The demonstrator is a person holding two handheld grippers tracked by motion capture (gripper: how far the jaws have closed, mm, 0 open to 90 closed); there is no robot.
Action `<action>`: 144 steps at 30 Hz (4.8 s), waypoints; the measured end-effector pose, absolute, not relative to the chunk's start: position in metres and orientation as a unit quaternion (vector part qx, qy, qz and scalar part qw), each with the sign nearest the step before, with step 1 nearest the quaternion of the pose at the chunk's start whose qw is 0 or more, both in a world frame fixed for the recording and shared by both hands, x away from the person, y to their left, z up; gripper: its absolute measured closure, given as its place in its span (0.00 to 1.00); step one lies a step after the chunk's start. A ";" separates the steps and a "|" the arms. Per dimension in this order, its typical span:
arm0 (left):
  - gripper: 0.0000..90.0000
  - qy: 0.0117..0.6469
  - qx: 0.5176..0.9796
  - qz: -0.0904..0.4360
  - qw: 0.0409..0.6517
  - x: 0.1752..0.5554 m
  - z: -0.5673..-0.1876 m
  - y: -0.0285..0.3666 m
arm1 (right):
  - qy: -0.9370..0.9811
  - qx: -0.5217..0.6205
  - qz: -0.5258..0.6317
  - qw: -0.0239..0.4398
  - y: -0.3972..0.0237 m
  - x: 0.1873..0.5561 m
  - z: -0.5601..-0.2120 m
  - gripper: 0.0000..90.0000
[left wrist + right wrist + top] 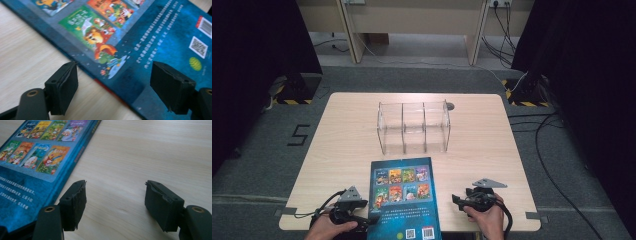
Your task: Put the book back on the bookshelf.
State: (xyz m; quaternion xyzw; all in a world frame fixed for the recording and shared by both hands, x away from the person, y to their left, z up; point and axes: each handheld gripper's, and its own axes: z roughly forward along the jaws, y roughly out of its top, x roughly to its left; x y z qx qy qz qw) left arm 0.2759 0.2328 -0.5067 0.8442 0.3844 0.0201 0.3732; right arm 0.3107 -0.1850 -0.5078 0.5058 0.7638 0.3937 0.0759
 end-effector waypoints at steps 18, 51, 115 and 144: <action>0.26 0.374 0.846 0.020 0.379 0.275 -0.507 0.217 | 0.770 0.490 0.406 0.048 -0.153 0.316 -0.509 0.39; 0.26 0.364 0.842 0.014 0.399 0.277 -0.510 0.202 | 0.656 0.580 0.481 -0.048 -0.149 0.317 -0.519 0.43; 0.29 0.368 0.823 0.037 0.431 0.283 -0.507 0.214 | 0.676 0.255 0.661 0.201 -0.110 0.300 -0.420 0.87; 0.27 0.353 0.857 0.096 0.363 0.284 -0.512 0.221 | 0.710 0.242 0.636 0.182 -0.160 0.254 -0.450 0.93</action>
